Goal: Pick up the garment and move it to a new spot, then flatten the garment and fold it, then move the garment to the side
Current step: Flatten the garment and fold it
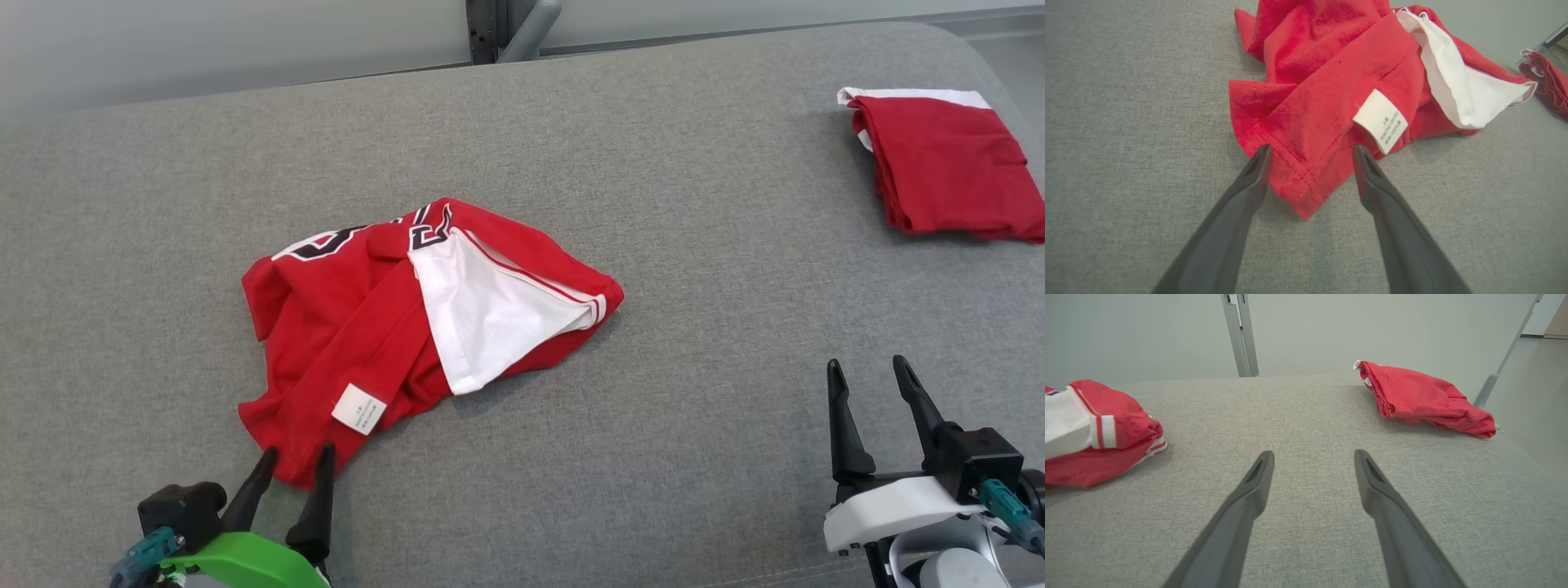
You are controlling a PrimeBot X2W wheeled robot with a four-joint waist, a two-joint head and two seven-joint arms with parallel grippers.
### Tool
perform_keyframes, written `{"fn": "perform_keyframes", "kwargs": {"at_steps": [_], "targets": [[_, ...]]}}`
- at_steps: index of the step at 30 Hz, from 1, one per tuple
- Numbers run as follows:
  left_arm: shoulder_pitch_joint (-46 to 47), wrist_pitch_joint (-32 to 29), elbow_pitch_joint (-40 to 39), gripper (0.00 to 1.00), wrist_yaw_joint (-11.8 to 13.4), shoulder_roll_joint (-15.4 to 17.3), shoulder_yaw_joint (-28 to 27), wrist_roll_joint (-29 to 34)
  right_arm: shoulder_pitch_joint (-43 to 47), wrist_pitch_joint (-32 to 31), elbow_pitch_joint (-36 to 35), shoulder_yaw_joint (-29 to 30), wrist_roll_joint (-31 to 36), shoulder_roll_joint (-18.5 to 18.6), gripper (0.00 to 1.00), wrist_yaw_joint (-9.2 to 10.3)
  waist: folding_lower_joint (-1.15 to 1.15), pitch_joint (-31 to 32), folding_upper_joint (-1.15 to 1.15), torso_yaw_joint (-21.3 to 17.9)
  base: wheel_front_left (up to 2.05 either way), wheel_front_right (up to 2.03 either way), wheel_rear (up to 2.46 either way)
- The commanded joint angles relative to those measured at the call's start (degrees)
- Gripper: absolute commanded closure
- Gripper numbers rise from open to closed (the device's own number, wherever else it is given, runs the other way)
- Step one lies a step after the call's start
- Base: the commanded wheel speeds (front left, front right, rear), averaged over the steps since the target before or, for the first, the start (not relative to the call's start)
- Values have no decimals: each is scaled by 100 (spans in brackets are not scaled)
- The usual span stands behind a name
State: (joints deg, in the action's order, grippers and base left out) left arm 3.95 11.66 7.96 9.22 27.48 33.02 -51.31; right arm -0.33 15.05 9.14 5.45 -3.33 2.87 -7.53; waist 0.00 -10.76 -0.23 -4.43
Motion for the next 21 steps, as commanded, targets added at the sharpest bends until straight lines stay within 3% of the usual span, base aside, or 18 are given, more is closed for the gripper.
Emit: {"fn": "perform_keyframes", "kwargs": {"at_steps": [1, 8, 9, 11, 12, 15, 21], "targets": [[-70, -9, -27, 0, 23, 1, 26, 35, -17, 15, -17, 7, 32, 5, 0, 9, 0, -33, 23, 32, 0, 0, 0], [20, -15, 95, 0, 7, 5, 110, 112, -59, 15, -4, -4, 109, 5, 0, 9, 0, -57, 23, 44, 0, 0, 0], [39, -41, 107, 11, -27, 8, 130, 98, -67, 15, -3, -9, 108, 5, 0, 9, 0, -62, 23, 38, 0, 0, 0], [95, -57, 125, 94, -69, 42, 156, 134, -85, 15, -7, -7, 99, 6, 0, 9, 0, -64, 23, 27, 0, 0, 0], [113, -66, 130, 100, -83, 38, 160, 128, -82, 15, -6, 1, 90, 6, 0, 9, 0, -62, 23, 27, 0, 0, 0], [185, 6, 44, 100, -155, 56, 158, 178, -33, 15, -4, 38, 50, 6, 0, 9, 0, -60, 23, 60, 0, 0, 0], [190, 3, -509, 100, -19, 341, 332, 656, 62, 15, 43, 78, -5, 5, 0, 9, 0, -48, 23, 243, 0, 0, 0]]}}
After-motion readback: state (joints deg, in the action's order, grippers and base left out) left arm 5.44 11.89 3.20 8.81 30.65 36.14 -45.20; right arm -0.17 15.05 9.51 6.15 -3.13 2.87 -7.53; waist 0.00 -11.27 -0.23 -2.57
